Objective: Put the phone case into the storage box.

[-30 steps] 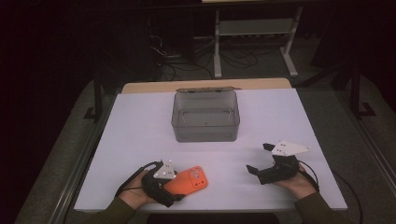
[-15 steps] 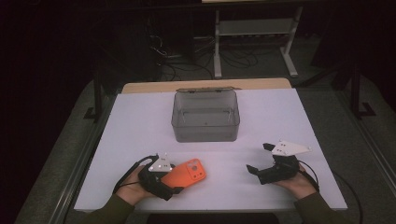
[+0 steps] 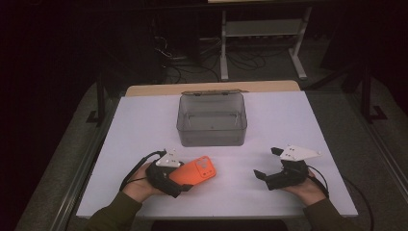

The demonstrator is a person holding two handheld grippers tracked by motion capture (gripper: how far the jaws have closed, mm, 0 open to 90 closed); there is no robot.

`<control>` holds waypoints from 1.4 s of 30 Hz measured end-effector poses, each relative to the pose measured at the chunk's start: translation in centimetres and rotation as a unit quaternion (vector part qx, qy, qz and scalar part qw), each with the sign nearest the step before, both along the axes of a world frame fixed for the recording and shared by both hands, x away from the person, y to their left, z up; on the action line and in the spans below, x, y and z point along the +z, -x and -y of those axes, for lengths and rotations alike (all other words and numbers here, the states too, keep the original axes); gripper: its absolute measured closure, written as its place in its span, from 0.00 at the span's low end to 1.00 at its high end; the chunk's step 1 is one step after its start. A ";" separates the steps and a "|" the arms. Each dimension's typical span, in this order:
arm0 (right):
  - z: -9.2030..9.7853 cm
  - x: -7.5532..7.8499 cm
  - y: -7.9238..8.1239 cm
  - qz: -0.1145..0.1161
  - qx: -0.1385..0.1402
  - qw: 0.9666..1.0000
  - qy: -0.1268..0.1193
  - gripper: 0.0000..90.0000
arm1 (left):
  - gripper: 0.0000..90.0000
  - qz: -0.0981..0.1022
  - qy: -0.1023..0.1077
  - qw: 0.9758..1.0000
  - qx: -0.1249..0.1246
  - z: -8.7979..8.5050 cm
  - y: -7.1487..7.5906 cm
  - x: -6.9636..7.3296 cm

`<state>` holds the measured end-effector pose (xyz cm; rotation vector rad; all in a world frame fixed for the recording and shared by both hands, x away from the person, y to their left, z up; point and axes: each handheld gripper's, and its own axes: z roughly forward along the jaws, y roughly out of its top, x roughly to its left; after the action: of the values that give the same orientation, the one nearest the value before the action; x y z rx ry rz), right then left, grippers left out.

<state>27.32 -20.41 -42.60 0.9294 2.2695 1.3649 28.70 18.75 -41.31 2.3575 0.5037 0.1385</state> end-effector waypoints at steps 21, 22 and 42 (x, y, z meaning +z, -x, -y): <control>0.0 0.0 0.0 0.001 0.000 1.000 -0.001 0.00 | 0.18 0.009 0.001 1.000 -0.017 2.4 -2.7 1.8; 0.0 0.0 0.0 0.001 0.000 1.000 -0.001 0.00 | 0.18 0.010 0.002 1.000 -0.018 2.5 -2.8 1.9; 0.1 0.0 -0.1 0.001 0.001 1.000 -0.002 0.00 | 0.18 0.000 0.011 1.000 -0.027 4.3 -5.0 2.0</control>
<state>27.42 -20.50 -42.61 0.9273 2.2677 1.3720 33.72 14.48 -39.32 2.3478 0.4385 0.1065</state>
